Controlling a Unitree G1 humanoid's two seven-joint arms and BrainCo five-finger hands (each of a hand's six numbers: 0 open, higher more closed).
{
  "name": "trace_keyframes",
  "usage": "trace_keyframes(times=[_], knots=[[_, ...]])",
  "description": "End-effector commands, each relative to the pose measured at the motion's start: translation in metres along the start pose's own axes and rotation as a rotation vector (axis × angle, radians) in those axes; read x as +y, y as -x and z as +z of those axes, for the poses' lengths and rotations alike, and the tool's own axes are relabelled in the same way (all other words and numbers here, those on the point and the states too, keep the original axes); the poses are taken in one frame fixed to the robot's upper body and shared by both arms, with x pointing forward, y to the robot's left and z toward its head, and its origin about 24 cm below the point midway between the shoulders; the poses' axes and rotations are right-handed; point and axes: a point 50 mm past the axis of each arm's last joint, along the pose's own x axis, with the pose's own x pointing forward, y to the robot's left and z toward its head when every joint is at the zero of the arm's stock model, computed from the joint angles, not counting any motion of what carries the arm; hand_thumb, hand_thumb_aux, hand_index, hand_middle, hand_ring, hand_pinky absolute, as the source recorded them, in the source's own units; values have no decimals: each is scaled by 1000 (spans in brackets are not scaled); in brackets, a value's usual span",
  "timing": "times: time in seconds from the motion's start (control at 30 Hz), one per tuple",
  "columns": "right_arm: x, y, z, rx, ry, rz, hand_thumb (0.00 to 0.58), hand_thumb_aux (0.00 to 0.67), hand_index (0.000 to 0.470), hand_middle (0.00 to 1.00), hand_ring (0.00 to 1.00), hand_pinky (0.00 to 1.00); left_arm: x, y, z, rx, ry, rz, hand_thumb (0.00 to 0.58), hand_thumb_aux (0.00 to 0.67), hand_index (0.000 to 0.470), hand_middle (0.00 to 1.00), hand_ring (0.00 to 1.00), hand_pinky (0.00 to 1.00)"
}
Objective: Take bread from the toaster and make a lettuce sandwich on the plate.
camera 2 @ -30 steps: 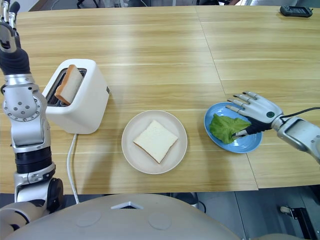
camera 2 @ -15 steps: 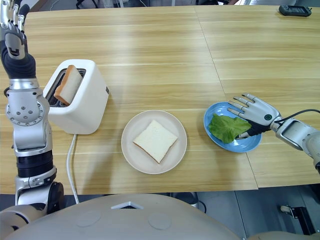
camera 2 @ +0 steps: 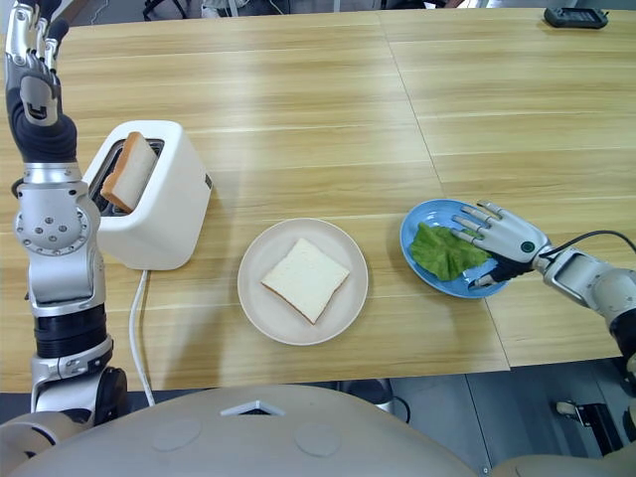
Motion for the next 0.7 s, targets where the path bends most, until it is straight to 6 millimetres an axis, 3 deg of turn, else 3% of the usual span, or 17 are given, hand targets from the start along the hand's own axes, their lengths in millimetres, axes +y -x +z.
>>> trace_keyframes(times=[0.03, 0.3, 0.33, 0.37, 0.4, 0.43, 0.7], knots=[[-7, -11, -2, -8, 15, -25, 0, 0, 0, 0, 0, 0, -3, 1, 0, 8, 1, -20, 0, 0, 0, 0, 0, 0], [-2, -22, 4, 2, 2, -47, 0, 0, 0, 0, 0, 0, -4, 1, 0, 5, 3, -40, 0, 0, 0, 0, 0, 0], [-1, -22, 5, 0, -2, -47, 319, 221, 152, 0, 0, 0, -4, 1, 0, 6, 3, -41, 0, 0, 0, 0, 0, 0], [0, -22, 7, -2, -4, -48, 493, 410, 281, 0, 0, 0, -4, 1, 0, 6, 2, -44, 0, 0, 0, 0, 0, 0], [1, -22, 8, -3, -5, -48, 493, 410, 281, 0, 0, 0, -4, 2, 0, 7, 2, -45, 0, 0, 0, 0, 0, 0], [2, -22, 8, -2, -8, -49, 580, 670, 460, 0, 0, 0, -5, 2, 0, 7, 1, -47, 0, 0, 0, 0, 0, 0], [10, -20, 12, 2, -35, -42, 580, 670, 460, 0, 0, 0, -6, 2, -1, 10, 2, -61, 0, 0, 0, 0, 0, 0]])
